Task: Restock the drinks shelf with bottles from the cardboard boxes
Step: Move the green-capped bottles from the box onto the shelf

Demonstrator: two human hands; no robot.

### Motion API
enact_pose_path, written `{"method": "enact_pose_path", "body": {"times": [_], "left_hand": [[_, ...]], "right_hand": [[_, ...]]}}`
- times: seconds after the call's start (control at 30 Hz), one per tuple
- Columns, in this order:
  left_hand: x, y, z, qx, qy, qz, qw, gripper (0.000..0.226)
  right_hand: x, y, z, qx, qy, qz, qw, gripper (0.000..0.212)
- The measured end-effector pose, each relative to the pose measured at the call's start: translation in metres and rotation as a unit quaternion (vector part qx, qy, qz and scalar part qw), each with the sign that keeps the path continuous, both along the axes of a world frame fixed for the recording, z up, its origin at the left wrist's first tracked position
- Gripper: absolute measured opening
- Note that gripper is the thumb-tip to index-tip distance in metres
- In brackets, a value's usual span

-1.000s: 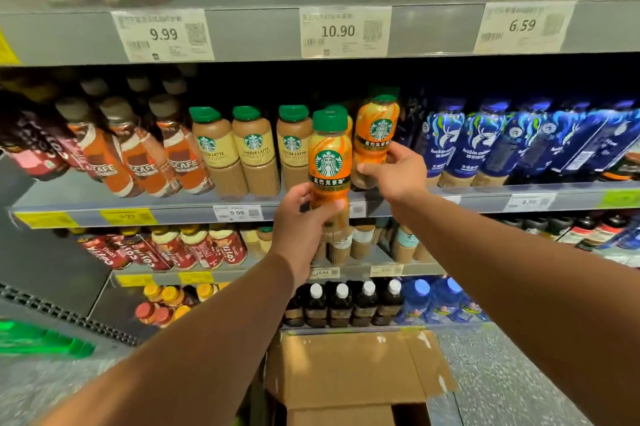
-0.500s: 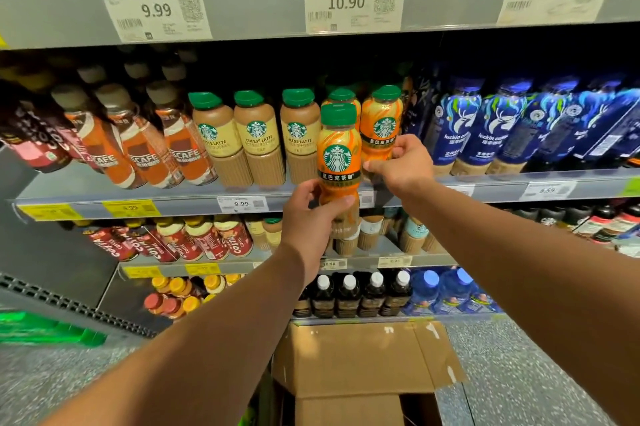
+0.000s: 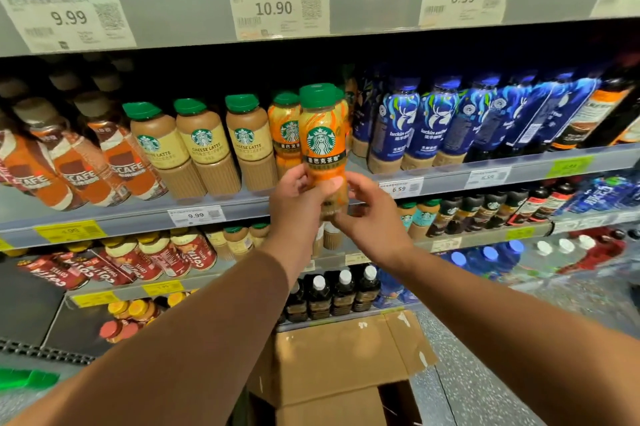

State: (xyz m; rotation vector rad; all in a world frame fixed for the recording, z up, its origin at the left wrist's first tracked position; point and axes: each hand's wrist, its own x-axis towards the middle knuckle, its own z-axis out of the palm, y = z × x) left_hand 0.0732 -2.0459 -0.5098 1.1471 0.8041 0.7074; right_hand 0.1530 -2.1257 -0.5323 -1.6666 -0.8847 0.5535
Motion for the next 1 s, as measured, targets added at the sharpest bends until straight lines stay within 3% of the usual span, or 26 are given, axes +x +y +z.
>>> {"method": "enact_pose_path", "body": {"times": [0.3,0.4,0.53,0.87,1.0], "left_hand": [[0.015,-0.006,0.015,-0.015,0.041,-0.099,0.994,0.047],[0.02,-0.001,0.018,0.02,0.084,-0.091,0.992,0.055],[0.019,0.007,0.012,0.07,0.147,-0.043,0.986,0.045],[0.017,0.023,-0.01,0.152,0.215,0.023,0.964,0.026],[0.016,0.025,-0.011,0.174,0.212,0.0,0.962,0.033]], "right_hand": [[0.024,-0.013,0.004,-0.031,-0.017,-0.067,0.997,0.04],[0.038,-0.008,0.006,-0.026,0.009,-0.099,0.995,0.038],[0.051,0.009,0.012,-0.018,0.04,-0.131,0.99,0.042],[0.048,0.041,0.005,-0.056,-0.101,-0.187,0.975,0.05],[0.045,0.039,0.004,-0.048,-0.103,-0.197,0.974,0.036]]}}
